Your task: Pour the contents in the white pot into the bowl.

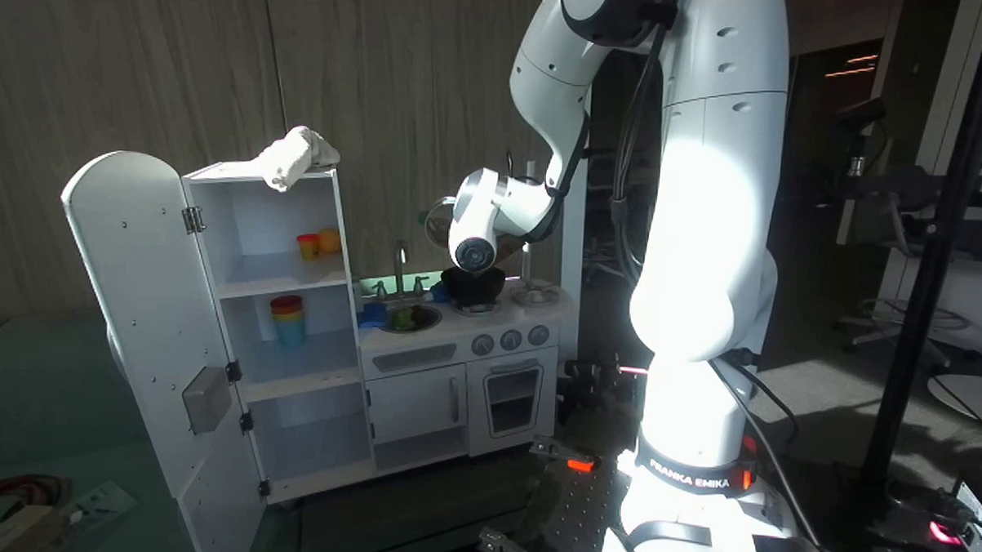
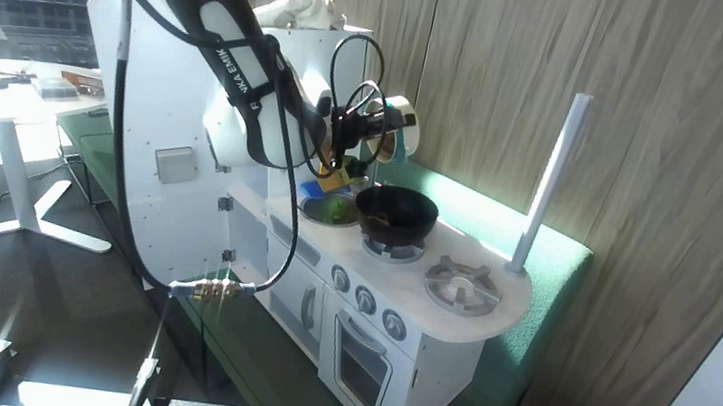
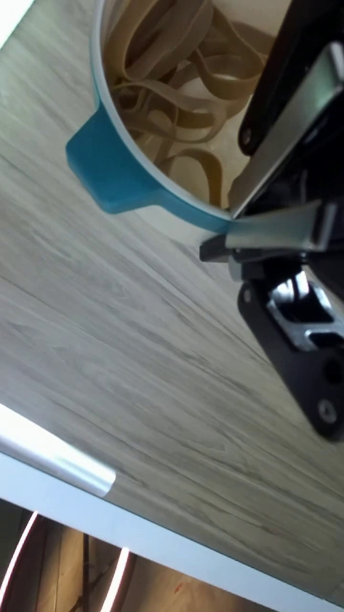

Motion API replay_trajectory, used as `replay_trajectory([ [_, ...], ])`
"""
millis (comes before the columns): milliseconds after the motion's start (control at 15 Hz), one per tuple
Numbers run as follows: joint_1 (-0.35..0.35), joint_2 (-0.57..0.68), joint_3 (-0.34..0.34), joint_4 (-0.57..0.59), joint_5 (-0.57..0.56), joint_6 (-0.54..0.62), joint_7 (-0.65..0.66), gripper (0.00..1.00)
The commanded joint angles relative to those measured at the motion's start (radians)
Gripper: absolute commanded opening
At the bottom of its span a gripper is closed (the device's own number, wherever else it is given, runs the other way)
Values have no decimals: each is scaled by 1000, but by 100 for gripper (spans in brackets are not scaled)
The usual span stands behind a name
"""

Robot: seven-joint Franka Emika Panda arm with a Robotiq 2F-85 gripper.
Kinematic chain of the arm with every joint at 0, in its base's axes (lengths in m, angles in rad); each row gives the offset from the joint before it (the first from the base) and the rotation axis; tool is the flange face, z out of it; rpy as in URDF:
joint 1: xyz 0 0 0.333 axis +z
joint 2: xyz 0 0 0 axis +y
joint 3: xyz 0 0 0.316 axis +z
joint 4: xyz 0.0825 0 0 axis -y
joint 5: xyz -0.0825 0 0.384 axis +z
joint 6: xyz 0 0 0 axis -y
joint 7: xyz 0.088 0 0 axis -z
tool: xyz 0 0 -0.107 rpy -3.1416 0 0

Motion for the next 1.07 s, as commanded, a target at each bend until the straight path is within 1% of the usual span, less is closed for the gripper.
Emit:
replay_trajectory([
  [0,51,0,61,11,4,-94,6,1],
  [67,55,-2,66,4,9,-112,4,1],
  [200,34,-4,45,-14,-17,-125,14,1],
  [333,17,-19,27,-17,-9,-130,10,1],
  [600,-38,-9,-26,13,-7,-111,14,1],
  [733,-63,22,-50,33,-7,-123,9,1],
  [800,-60,28,-47,36,-7,-147,6,1],
  [1000,-55,2,-38,40,6,-150,31,1],
])
